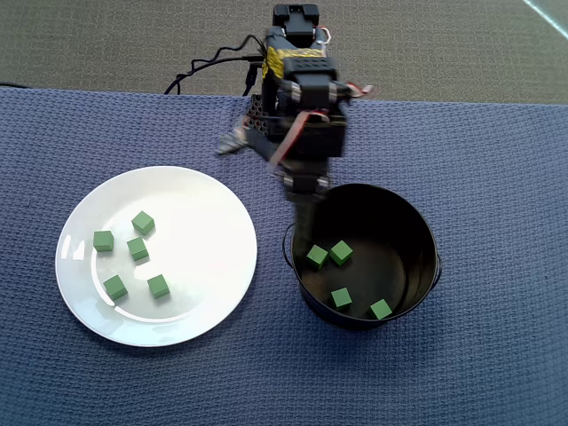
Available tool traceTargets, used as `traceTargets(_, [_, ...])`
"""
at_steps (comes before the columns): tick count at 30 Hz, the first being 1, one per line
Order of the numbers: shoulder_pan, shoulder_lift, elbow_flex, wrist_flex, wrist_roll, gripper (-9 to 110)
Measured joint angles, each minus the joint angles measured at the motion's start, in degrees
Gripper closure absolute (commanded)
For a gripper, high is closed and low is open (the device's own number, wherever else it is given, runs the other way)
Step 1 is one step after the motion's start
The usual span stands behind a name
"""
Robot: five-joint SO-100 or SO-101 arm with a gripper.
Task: Pick up the green cubes from the white plate and place them in the black recipient
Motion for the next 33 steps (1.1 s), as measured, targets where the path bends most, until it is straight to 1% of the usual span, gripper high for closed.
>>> traceTargets(4, [11.16,1.76,1.58,1.41,-13.62,64])
traceTargets(6, [17.58,2.20,4.04,-0.18,-20.13,65])
traceTargets(8, [23.29,2.20,7.12,-2.99,-24.26,66])
traceTargets(10, [28.30,2.20,10.72,-6.24,-26.02,67])
traceTargets(16, [40.78,2.20,22.24,-15.29,-26.81,68])
traceTargets(20, [45.00,0.53,27.95,-19.16,-32.26,68])
traceTargets(27, [49.31,-5.54,30.06,-24.26,-50.27,69])
traceTargets(33, [51.33,-12.04,27.69,-27.95,-65.65,70])
